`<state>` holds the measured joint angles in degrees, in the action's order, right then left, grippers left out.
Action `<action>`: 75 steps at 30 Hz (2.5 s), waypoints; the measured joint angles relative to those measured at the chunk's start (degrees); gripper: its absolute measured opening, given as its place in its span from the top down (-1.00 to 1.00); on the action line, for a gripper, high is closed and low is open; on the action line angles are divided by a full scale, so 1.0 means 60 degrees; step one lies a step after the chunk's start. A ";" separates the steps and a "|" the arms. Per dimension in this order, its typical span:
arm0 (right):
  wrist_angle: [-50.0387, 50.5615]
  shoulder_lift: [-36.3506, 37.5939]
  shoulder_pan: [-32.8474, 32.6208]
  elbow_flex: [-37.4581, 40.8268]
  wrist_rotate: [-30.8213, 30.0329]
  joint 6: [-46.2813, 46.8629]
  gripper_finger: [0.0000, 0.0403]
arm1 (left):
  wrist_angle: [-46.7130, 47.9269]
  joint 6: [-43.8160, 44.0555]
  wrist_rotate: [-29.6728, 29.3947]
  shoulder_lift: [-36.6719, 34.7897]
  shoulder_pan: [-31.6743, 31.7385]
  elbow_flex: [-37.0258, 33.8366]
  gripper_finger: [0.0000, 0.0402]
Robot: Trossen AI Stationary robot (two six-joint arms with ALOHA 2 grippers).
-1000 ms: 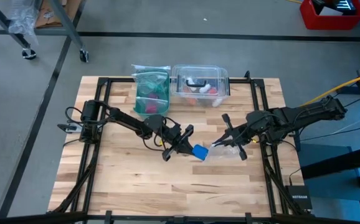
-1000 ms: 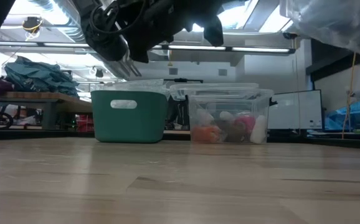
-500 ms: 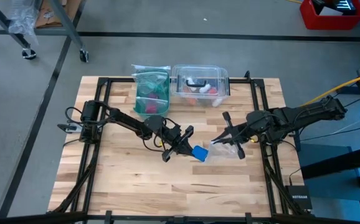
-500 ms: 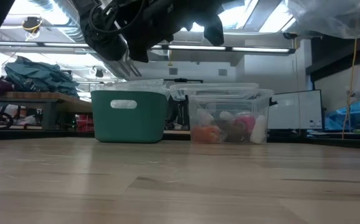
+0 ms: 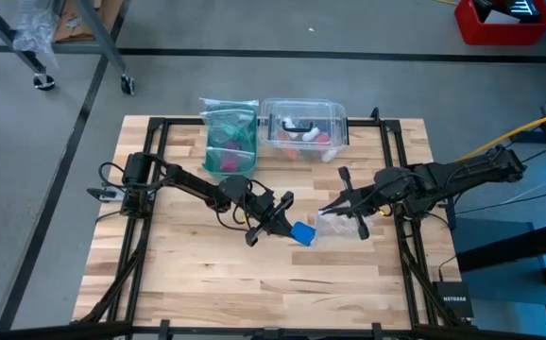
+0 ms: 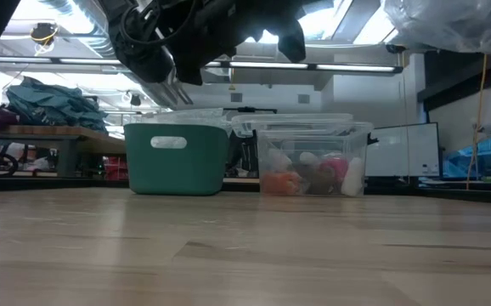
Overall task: Roll bandage
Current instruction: Put the blue bandage into the transparent zip bag
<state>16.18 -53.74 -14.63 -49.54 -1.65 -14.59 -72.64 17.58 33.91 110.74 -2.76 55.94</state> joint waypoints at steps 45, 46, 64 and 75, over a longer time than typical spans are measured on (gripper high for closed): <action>-0.0392 0.0127 0.0004 -0.0004 0.1814 -0.0106 1.00 | 0.5101 0.2586 -0.1015 0.0000 0.0936 -0.0011 0.69; -0.0393 0.0127 0.0004 -0.0004 0.1817 -0.0106 1.00 | 0.5085 0.2476 -0.1052 0.0000 0.0936 -0.0011 0.64; -0.0363 0.0124 0.0004 -0.0004 0.1711 -0.0146 1.00 | 0.4245 0.2942 -0.1887 0.0000 0.0377 -0.0007 0.09; -0.0369 0.0124 0.0004 -0.0004 0.1710 -0.0146 1.00 | 0.5446 0.3689 -0.1870 -0.0004 0.0307 -0.0004 -0.03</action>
<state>13.97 -52.99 -14.61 -49.56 8.61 -15.46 -39.97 39.72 22.69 110.72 -0.92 55.92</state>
